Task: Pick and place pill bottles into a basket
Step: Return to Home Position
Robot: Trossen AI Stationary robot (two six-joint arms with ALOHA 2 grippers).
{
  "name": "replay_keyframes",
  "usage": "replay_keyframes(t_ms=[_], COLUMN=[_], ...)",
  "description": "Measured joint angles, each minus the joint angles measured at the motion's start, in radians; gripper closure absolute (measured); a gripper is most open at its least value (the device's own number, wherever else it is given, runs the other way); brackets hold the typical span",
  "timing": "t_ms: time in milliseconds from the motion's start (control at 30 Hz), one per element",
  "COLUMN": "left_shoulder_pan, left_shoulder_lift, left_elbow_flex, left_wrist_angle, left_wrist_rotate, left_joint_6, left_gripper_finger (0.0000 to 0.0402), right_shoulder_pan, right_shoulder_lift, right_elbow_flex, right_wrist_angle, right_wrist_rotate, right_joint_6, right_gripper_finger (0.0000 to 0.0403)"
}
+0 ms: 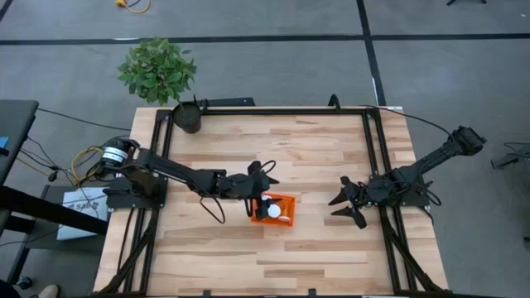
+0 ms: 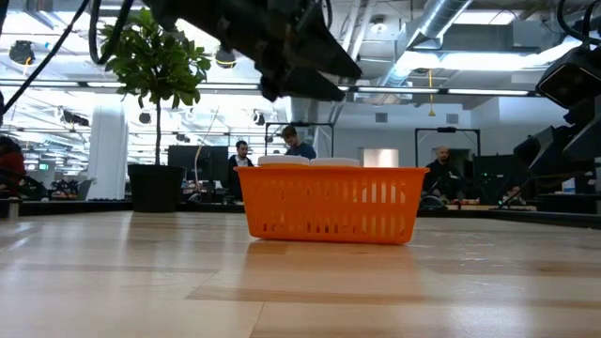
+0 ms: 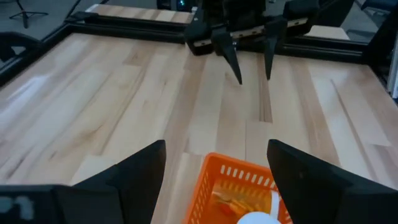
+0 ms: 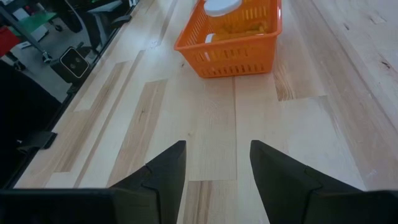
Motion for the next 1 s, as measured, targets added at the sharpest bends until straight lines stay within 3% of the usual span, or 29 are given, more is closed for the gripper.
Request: replay_keyframes(t_ms=[667,1000], left_shoulder_pan=[-0.002,-0.001], left_shoulder_lift=[-0.222,-0.431], left_elbow_flex=[-0.002,-0.203], left_wrist_angle=[-0.247,-0.128], left_wrist_rotate=[-0.028,-0.093], left_joint_6=[0.016,-0.049], left_gripper_finger=[0.0132,0.0132], right_shoulder_pan=[0.000,0.000], right_shoulder_lift=[0.000,0.000], right_elbow_flex=[0.000,0.000], right_wrist_angle=[0.000,0.000], right_wrist_rotate=[0.000,0.000], right_joint_6=[0.000,0.000], right_gripper_finger=[0.0232,0.0232])
